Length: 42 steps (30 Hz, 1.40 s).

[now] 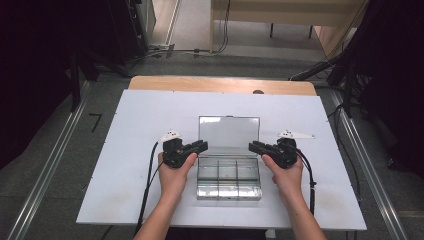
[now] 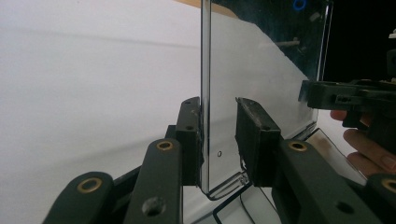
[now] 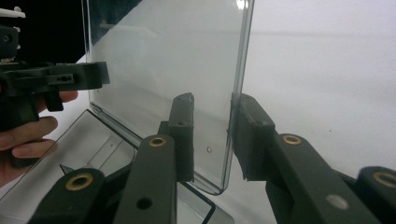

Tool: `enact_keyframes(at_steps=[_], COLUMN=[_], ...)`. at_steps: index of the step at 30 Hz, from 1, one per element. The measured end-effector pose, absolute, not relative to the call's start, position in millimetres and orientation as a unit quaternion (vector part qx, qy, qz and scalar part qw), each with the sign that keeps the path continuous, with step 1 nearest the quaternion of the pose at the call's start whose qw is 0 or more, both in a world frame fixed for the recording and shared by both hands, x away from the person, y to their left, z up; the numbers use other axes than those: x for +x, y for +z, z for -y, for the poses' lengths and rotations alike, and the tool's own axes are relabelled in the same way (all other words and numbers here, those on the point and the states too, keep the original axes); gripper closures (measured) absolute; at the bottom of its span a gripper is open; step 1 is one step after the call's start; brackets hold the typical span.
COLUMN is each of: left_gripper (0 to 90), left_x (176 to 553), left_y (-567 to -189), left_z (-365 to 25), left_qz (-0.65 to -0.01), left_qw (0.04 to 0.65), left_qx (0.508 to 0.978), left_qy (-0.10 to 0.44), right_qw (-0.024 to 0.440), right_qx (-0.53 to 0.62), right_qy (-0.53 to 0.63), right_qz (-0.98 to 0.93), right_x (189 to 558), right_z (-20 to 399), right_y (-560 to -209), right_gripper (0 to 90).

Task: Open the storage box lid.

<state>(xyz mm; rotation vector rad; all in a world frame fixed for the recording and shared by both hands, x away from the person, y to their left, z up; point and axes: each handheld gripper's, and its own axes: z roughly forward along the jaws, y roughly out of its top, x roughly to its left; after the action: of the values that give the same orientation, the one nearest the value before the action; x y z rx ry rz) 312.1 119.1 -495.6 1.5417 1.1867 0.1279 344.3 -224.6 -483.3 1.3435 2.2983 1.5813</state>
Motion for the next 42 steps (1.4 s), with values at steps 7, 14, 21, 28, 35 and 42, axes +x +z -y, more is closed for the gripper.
enact_keyframes(at_steps=[7, 14, 21, 28, 35, 42], left_gripper=[69.4, 66.8, 62.8, 59.7, 54.6, 50.2], left_x=[314, 316, 320, 322, 323, 324], left_y=[-497, -499, -502, -504, -507, -508], left_z=[-119, -117, -115, -114, -112, -112], left_qz=[-0.509, -0.511, -0.517, -0.519, -0.524, -0.531], left_qw=[0.559, 0.553, 0.543, 0.537, 0.529, 0.518], left_qx=[0.653, 0.657, 0.661, 0.664, 0.665, 0.669], left_qy=[0.047, 0.048, 0.043, 0.046, 0.051, 0.053], right_qw=[0.018, 0.011, -0.008, -0.010, -0.010, -0.020], right_qx=[0.441, 0.452, 0.471, 0.476, 0.481, 0.487], right_qy=[0.506, 0.499, 0.490, 0.480, 0.466, 0.456], right_qz=[-0.741, -0.739, -0.733, -0.737, -0.742, -0.744], right_x=[345, 346, 349, 350, 350, 352], right_z=[224, 221, 219, 217, 214, 211], right_y=[-485, -488, -493, -494, -495, -497], right_gripper=[66.3, 63.1, 58.7, 54.7, 48.9, 42.0])
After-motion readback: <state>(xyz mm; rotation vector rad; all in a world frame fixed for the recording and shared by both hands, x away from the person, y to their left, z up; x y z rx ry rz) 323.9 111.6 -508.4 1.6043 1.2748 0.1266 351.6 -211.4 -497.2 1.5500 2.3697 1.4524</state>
